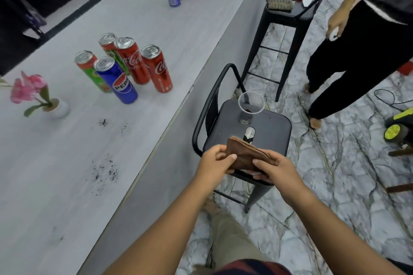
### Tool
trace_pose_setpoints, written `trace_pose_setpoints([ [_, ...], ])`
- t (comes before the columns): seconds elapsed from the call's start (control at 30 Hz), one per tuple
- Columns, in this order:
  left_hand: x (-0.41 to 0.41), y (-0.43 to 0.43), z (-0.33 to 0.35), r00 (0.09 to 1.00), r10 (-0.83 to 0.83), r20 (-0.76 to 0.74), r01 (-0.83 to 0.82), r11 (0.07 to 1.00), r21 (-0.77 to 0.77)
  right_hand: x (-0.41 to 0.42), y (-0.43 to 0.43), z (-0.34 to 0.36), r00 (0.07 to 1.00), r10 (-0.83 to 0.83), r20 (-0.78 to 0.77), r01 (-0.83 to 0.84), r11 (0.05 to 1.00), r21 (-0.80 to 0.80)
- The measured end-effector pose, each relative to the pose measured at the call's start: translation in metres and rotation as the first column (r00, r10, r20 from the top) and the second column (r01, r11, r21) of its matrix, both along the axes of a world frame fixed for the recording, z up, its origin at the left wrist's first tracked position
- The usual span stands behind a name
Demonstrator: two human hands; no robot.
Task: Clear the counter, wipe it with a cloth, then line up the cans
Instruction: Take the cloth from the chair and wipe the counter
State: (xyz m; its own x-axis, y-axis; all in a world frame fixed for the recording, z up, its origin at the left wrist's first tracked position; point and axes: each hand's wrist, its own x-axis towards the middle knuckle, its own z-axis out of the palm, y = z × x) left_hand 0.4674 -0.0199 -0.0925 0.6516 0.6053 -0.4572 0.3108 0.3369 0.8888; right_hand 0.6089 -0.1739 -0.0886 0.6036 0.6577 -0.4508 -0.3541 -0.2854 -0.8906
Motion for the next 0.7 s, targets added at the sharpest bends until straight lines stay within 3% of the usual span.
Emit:
trace_pose_setpoints([
  [0.33,-0.098,0.027,0.027,0.964,0.264,0.0,-0.264,0.964,0.025,-0.053,0.068,0.034,0.948,0.314,0.062,-0.317,0.947,0.05],
  [0.57,-0.179,0.043,0.05,0.879,0.476,0.03,-0.477,0.876,0.07,-0.112,0.133,0.056,0.834,0.54,0.11,-0.546,0.837,0.038],
  [0.7,-0.22,0.05,0.065,0.812,0.583,0.027,-0.583,0.81,0.06,-0.146,0.172,0.068,0.722,0.664,0.194,-0.676,0.737,-0.007],
])
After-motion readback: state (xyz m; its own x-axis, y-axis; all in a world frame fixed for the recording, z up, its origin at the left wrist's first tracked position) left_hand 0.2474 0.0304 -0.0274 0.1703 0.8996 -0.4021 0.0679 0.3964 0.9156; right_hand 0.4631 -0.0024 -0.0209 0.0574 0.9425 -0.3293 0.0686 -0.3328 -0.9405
